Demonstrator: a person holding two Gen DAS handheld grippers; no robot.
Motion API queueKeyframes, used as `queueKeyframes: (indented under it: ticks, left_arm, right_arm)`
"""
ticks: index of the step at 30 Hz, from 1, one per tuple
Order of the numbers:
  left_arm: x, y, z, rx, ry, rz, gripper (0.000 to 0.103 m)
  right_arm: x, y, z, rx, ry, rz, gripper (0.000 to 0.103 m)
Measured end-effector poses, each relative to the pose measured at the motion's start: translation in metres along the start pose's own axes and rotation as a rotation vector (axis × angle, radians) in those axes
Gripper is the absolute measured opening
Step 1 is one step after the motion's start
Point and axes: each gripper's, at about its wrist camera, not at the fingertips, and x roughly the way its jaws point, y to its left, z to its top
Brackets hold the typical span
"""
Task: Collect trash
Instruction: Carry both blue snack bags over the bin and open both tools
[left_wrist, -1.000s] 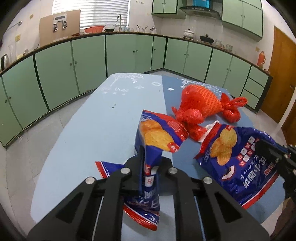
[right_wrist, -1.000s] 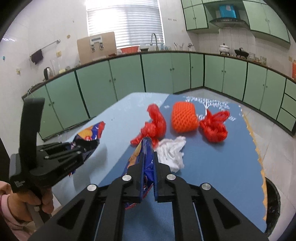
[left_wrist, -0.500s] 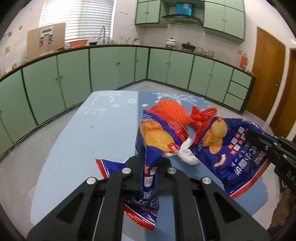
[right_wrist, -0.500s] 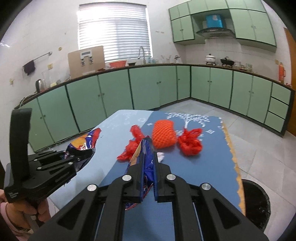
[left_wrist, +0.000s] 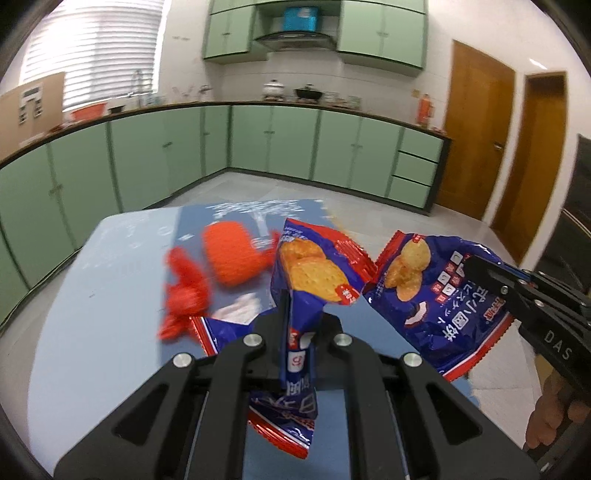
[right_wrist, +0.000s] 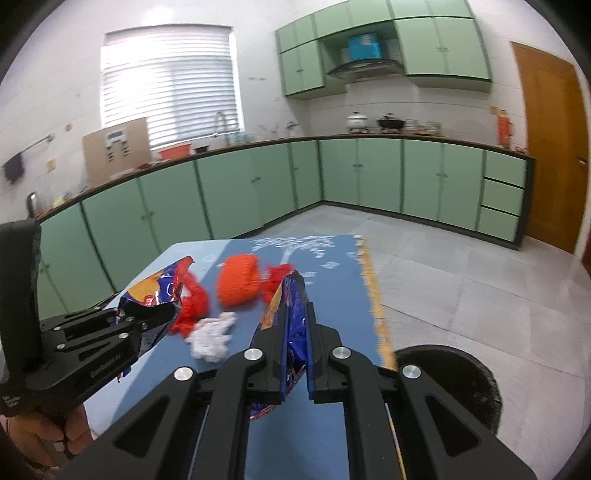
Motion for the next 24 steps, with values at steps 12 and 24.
queueKeyframes:
  ticks: [12, 24]
  left_arm:
    - [0.052, -0.104, 0.019, 0.102, 0.027, -0.216, 0.007]
    - [0.126, -0.199, 0.019, 0.201, 0.110, -0.354, 0.007]
  right_arm:
    - [-0.035, -0.103, -0.009, 0.113, -0.020, -0.202, 0.008]
    - [-0.029, -0.201, -0.045, 0.226, 0.045, -0.378, 0.008]
